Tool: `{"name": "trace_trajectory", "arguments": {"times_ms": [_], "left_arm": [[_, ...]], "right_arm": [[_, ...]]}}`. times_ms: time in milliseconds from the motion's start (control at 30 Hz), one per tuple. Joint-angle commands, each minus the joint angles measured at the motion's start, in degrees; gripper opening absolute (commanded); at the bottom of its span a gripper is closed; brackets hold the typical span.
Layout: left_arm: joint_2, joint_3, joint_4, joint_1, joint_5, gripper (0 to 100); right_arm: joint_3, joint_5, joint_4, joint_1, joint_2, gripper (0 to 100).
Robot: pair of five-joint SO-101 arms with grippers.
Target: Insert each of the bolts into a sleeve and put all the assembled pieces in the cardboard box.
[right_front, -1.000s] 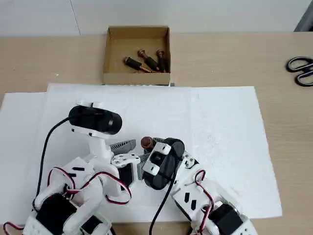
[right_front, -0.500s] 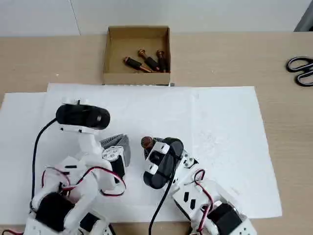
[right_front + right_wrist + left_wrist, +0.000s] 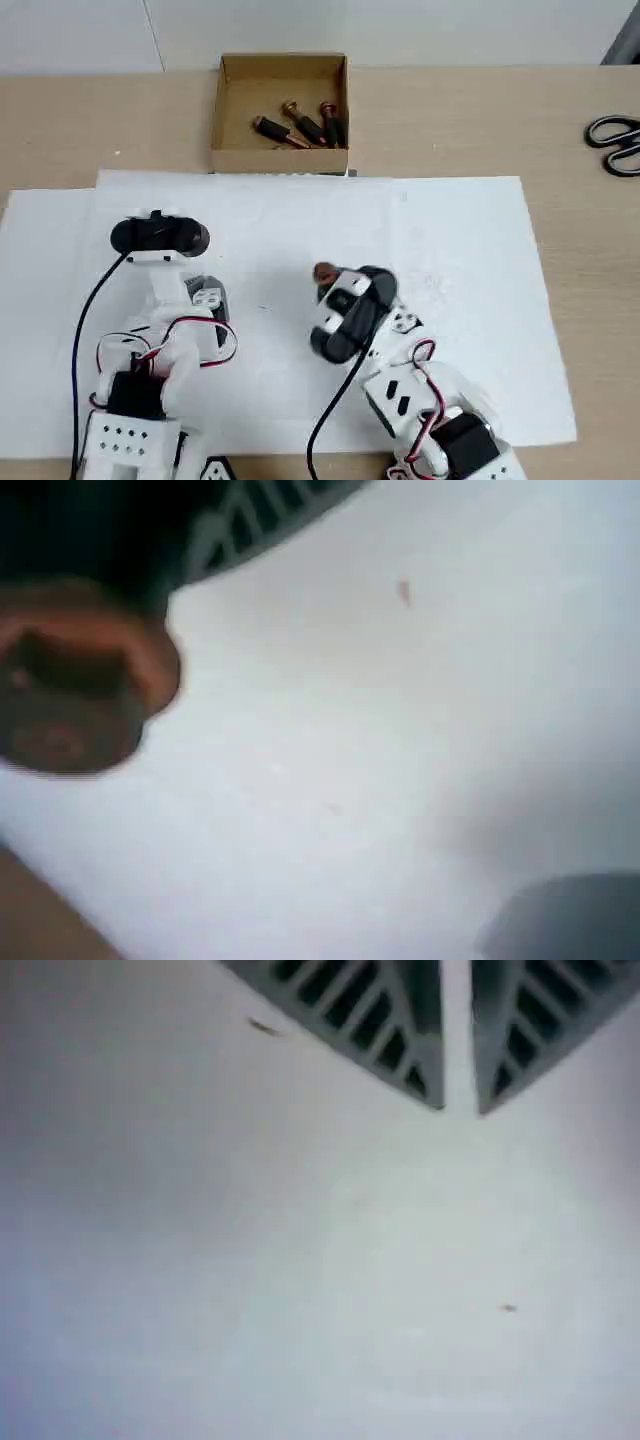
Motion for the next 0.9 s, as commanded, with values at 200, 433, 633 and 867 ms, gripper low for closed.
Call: {"name": "trace_trajectory", "arguments": {"times_ms": [200, 433, 633, 867], "left_arm": [[-0.6, 10.8, -18.4, -1.2, -8.7, 1], [-0.6, 15.3, -25.5, -1.2, -12.7, 1], [-0.6, 16.0, -28.0, -1.2, -13.2, 1], [-0.6, 16.0, -28.0, -1.2, -12.9, 1]], "right_arm": [[-2.1, -6.1, -1.5, 14.2, -0.3, 0.4], [-0.3, -13.0, -1.5, 18.3, -0.3, 0.4], [1.3, -13.3, -3.8, 18.0, 0.1, 0.4], [0.6, -12.9, -7.5, 18.1, 0.4, 0.3]]}}
